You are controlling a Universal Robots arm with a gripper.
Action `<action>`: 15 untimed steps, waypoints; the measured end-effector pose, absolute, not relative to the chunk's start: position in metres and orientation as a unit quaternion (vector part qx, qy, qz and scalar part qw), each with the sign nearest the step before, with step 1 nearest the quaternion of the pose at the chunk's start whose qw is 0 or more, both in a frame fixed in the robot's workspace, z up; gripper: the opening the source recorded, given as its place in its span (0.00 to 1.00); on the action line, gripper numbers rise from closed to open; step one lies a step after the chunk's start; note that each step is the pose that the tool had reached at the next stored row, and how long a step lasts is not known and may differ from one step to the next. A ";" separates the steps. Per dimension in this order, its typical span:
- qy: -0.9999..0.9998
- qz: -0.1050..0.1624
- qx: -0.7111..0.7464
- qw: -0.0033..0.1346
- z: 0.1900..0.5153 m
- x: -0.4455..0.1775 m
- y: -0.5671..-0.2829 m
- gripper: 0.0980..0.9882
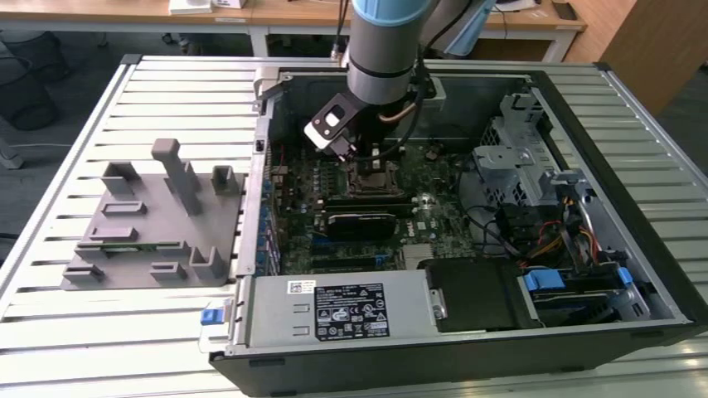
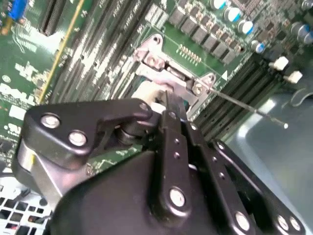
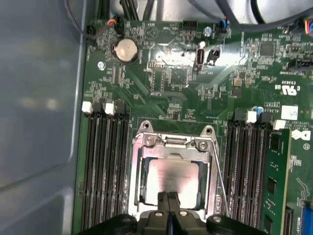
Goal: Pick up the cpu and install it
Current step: 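Close the cpu cover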
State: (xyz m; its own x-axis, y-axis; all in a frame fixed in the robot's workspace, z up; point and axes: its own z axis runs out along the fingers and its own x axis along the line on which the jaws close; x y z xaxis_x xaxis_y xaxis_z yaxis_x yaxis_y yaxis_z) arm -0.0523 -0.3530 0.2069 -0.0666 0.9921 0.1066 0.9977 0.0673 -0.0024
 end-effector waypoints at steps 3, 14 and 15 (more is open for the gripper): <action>-0.729 -0.035 -0.682 0.040 0.207 -0.048 -0.353 0.01; -0.729 -0.035 -0.682 0.040 0.207 -0.039 -0.353 0.01; -0.729 -0.035 -0.682 0.040 0.207 -0.039 -0.353 0.01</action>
